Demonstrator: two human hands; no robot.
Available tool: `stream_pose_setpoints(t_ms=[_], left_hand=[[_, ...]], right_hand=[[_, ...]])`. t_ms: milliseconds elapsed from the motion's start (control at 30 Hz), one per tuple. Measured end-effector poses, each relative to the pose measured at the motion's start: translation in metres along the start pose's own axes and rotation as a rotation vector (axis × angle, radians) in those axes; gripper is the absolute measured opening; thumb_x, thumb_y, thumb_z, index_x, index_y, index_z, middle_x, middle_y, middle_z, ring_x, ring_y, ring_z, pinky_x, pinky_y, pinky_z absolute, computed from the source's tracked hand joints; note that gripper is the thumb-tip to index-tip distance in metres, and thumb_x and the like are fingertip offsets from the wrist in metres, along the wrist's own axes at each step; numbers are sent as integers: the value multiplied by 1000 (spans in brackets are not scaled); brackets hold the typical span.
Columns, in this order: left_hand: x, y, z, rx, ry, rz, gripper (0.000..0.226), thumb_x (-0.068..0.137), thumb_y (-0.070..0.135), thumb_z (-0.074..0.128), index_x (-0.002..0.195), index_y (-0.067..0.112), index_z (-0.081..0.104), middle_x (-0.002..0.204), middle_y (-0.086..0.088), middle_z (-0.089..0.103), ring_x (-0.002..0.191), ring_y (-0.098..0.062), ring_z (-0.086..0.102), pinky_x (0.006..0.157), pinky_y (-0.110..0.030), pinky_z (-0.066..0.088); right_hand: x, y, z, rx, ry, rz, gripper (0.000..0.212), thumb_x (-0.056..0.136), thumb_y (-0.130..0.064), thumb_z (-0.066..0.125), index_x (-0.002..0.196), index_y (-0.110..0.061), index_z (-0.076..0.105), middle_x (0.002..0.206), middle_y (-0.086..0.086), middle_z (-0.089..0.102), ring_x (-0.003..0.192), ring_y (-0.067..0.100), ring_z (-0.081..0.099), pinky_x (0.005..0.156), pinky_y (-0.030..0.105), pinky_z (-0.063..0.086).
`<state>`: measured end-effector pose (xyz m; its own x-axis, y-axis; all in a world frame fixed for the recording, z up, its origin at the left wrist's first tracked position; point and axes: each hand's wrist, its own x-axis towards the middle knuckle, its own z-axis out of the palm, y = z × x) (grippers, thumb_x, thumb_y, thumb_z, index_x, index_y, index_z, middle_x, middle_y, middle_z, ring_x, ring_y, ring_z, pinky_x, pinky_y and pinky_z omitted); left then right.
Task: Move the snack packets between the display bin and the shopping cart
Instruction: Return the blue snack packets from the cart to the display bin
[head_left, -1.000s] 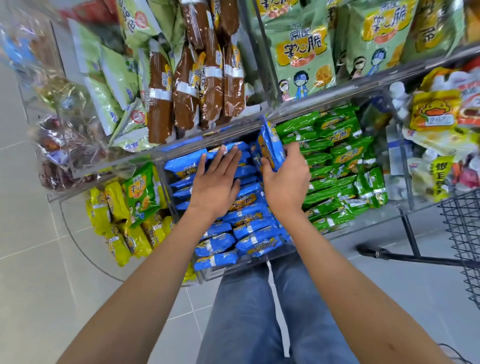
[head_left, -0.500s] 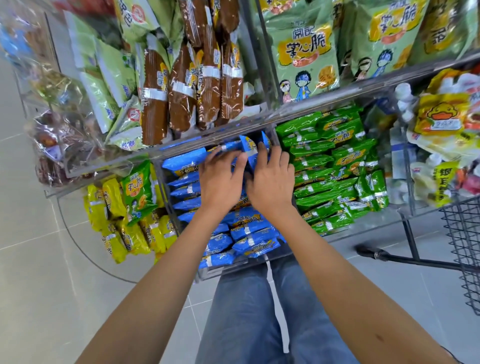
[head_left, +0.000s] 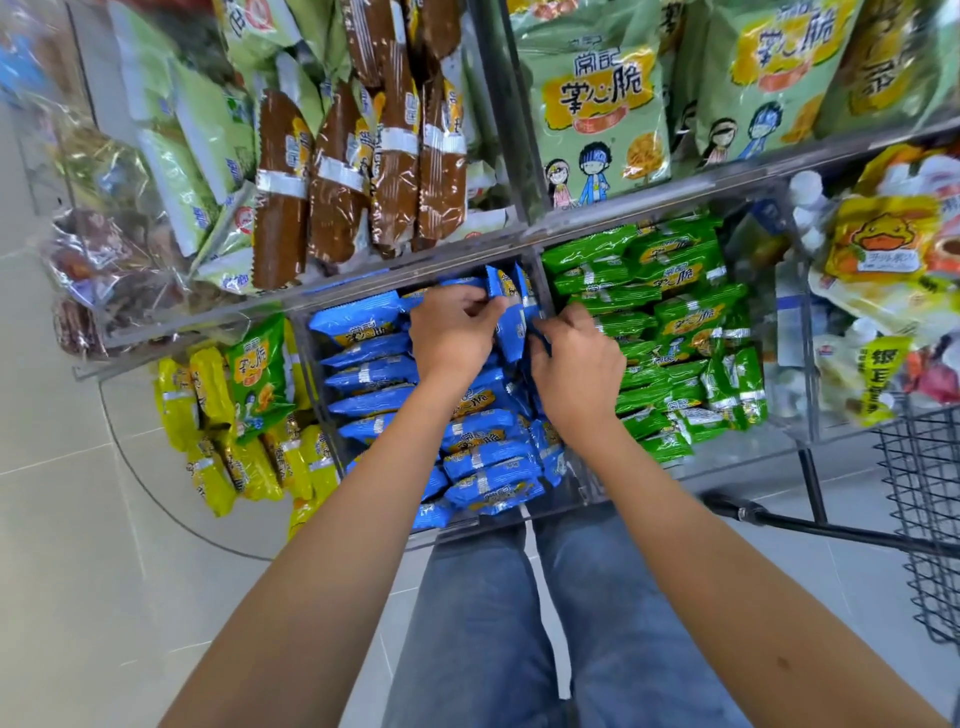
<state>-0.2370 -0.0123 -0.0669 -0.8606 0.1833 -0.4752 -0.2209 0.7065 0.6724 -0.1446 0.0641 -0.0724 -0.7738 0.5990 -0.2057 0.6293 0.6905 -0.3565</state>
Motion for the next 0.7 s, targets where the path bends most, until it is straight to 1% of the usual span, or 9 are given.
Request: stream_pose_setpoints(t_ms=[33,100,133,200,300,400,467,533,700], left_hand=[[1,0,3,17,24,7,25,79,37,73,61,23,61,66,5,67,65,-20,66,68,-31,55],[4,0,9,67,73,-13,20,81,38,71,81,17,72,82,4,73,74,-12,64,69,-25,49],[7,-1,11,88,89,-31,23,82,39,69,89,17,73,88,4,73,79,-12,65,70,-24,49],[9,-3,13,136,102,-34,24,84,41,67,93,19,73,89,6,73,82,-13,66,69,-25,49],[6,-3,11,166,73,2,24,89,39,62,93,18,71,88,6,72,82,-15,66,67,-23,45],[-10,-3,-2,101,4,35,29,95,33,54,111,12,66,105,-1,69,96,-16,63,76,-22,42],[-29,-6,-18,64,-56,44,31,97,30,50,120,12,60,117,-2,64,105,-15,59,83,-22,41],[-54,-15,-34,70,-109,34,32,97,27,51,124,12,58,123,-3,62,110,-18,58,85,-21,41],[-122,-53,-68,23,-223,48,25,95,16,54,116,7,63,117,-6,63,106,-18,59,82,-9,38]], right_hand=[[2,0,0,19,9,2,17,86,-18,58,94,-11,72,100,12,61,66,36,60,52,29,29],[4,1,1,76,28,-13,15,84,-16,61,90,-9,73,95,15,61,62,36,60,50,28,31],[3,3,2,110,37,-29,15,83,-16,63,91,-9,72,94,16,61,61,36,59,49,28,33],[-1,8,3,175,40,-67,18,82,-16,64,98,-8,71,95,17,59,63,34,59,48,32,41],[-11,19,2,238,-15,-115,29,84,-19,62,112,-12,64,102,14,55,76,31,60,58,35,48],[-24,32,-11,299,-45,-118,36,86,-21,58,121,-16,57,111,8,55,89,27,61,70,35,50],[-37,40,-25,317,-74,-67,41,88,-22,57,128,-15,52,121,7,58,99,24,61,80,36,52],[-53,44,-42,397,-95,33,42,88,-21,58,129,-11,52,123,6,61,102,25,63,85,37,51],[-108,51,-67,654,-127,306,35,89,-11,60,122,-1,57,116,15,64,102,25,61,91,30,45]])
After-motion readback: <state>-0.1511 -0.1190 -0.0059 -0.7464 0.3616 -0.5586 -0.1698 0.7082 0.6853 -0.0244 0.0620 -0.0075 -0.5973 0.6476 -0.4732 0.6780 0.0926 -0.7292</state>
